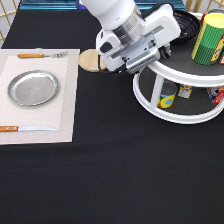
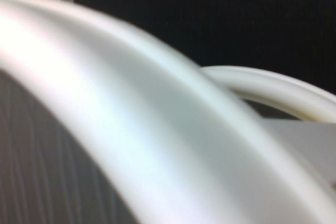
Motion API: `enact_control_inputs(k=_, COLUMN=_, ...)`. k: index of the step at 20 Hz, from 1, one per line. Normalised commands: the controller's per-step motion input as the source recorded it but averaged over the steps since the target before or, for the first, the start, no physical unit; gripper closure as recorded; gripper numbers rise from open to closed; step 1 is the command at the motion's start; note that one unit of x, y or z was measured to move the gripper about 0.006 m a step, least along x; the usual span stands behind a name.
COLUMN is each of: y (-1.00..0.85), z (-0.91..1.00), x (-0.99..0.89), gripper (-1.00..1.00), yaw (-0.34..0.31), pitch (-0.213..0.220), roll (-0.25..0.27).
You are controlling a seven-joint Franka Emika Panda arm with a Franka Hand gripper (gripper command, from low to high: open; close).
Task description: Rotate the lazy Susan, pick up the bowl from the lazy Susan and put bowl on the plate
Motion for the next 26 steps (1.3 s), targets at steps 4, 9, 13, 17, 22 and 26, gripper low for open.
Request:
enact_control_inputs(k=4, y=-0.03, z=0.59, x=0.37, gripper=-1.00, yaw=0.000, pitch=0.006, roll=0.064)
enact_control_inputs(k=9, y=-0.17, z=0.92, x=-0.36, gripper=-1.00, yaw=-0.026, pitch=-0.015, roll=0.127)
enact_control_inputs(k=13, y=-0.07, z=0.77, x=-0.91, gripper=-1.00, yaw=-0.003, pitch=-0.060, roll=0.014)
enact_control_inputs(k=17, y=0.00, z=0.50, x=-1.00, gripper=-1.00, yaw=0.000, pitch=-0.080, roll=-0.034)
enact_control_inputs(k=22, y=0.08, z=0.22, x=-1.00, gripper=-1.00, yaw=0.006, pitch=-0.088, roll=-0.100)
enact_control_inputs(k=26, y=0.26, z=0.10, x=-1.00, gripper=-1.00, yaw=0.006, pitch=-0.098, roll=-0.112)
